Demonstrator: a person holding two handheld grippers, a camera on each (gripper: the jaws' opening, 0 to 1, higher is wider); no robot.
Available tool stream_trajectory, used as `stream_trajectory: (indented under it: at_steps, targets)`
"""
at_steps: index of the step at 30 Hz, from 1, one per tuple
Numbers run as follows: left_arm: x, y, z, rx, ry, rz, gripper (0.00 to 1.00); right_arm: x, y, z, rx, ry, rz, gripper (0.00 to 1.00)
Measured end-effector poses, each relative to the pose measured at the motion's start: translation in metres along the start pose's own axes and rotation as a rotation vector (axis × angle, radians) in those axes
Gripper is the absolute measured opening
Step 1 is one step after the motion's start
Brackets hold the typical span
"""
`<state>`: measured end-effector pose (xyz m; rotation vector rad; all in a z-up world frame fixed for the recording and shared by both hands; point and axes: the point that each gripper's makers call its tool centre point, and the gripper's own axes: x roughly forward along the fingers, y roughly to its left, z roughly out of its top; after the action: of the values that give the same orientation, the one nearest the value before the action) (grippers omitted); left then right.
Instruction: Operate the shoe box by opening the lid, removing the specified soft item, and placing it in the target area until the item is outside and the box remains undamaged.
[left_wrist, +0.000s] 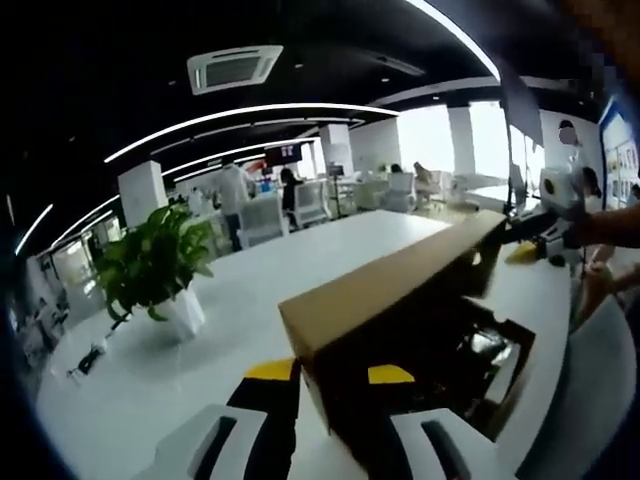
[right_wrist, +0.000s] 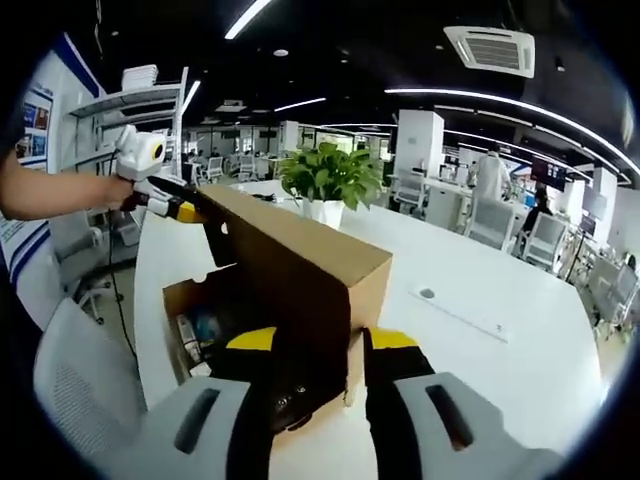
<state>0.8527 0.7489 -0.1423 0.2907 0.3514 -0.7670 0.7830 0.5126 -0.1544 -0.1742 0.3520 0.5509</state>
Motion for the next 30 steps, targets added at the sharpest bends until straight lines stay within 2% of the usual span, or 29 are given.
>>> stream_trajectory:
  at_steps: [4,8,16,25,30]
  targets:
    - [0.004,0.012,0.000,-0.004,-0.002,0.021,0.17,0.003,-0.007,0.001,-0.019,0.008,-0.021,0.24]
    - [0.007,0.027,0.000,0.005,0.003,0.067,0.08,0.008,-0.017,0.002,-0.019,0.015,-0.047,0.19]
    - [0.015,0.037,0.001,-0.010,0.004,0.080,0.07,0.011,-0.029,0.003,-0.009,0.006,-0.064,0.17]
    - [0.019,0.036,0.003,-0.012,-0.003,0.082,0.07,0.015,-0.033,-0.016,0.011,0.042,-0.076,0.16]
    - [0.024,0.039,0.004,-0.014,-0.004,0.084,0.07,0.016,-0.034,-0.032,0.017,0.078,-0.080,0.16]
